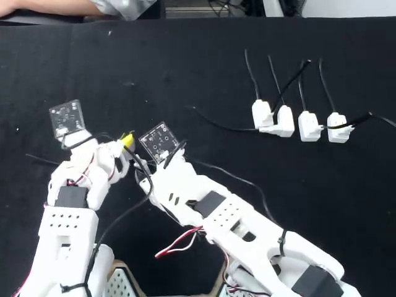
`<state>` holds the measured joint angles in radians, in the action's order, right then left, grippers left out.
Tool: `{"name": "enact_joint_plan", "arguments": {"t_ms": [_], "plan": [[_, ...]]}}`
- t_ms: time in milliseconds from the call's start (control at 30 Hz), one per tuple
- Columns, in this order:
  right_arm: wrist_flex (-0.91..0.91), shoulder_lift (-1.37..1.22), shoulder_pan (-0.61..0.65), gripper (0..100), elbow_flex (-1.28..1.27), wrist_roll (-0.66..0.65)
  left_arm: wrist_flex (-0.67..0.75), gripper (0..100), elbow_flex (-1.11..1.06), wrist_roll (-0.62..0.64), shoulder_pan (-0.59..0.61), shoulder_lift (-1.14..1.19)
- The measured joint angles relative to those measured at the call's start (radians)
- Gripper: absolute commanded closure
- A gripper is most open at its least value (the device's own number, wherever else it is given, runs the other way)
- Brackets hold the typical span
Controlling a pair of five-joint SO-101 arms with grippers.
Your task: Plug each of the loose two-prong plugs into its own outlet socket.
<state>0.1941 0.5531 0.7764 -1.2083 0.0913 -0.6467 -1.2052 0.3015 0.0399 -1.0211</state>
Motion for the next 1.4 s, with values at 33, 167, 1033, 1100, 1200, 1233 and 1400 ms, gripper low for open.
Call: {"name": "enact_joint_plan", "arguments": {"t_ms": [33, 167, 1033, 1100, 1200, 1233, 1400], "plan": [[0.000, 0.000, 0.000, 98.7, -0.003, 0.000, 0.000, 76, 0.000, -0.017, -0.011, 0.000], [0.000, 0.000, 0.000, 98.8, -0.012, 0.000, 0.000, 76, 0.000, -0.063, -0.043, 0.009], [0.015, 0.152, -0.037, 98.8, -0.086, 0.000, 0.080, 76, 0.006, -0.074, -0.044, 0.215], [0.015, 0.152, -0.037, 98.8, -0.086, 0.000, 0.080, 76, 0.006, -0.074, -0.044, 0.215], [0.015, 0.123, -0.037, 98.8, -0.084, 0.000, 0.080, 76, 0.012, -0.072, -0.044, 0.221], [0.015, 0.098, -0.037, 98.8, -0.080, 0.000, 0.080, 76, 0.014, -0.072, -0.044, 0.227], [0.014, -0.064, -0.037, 98.8, 0.002, 0.000, 0.071, 76, 0.017, -0.072, -0.048, 0.227]]}}
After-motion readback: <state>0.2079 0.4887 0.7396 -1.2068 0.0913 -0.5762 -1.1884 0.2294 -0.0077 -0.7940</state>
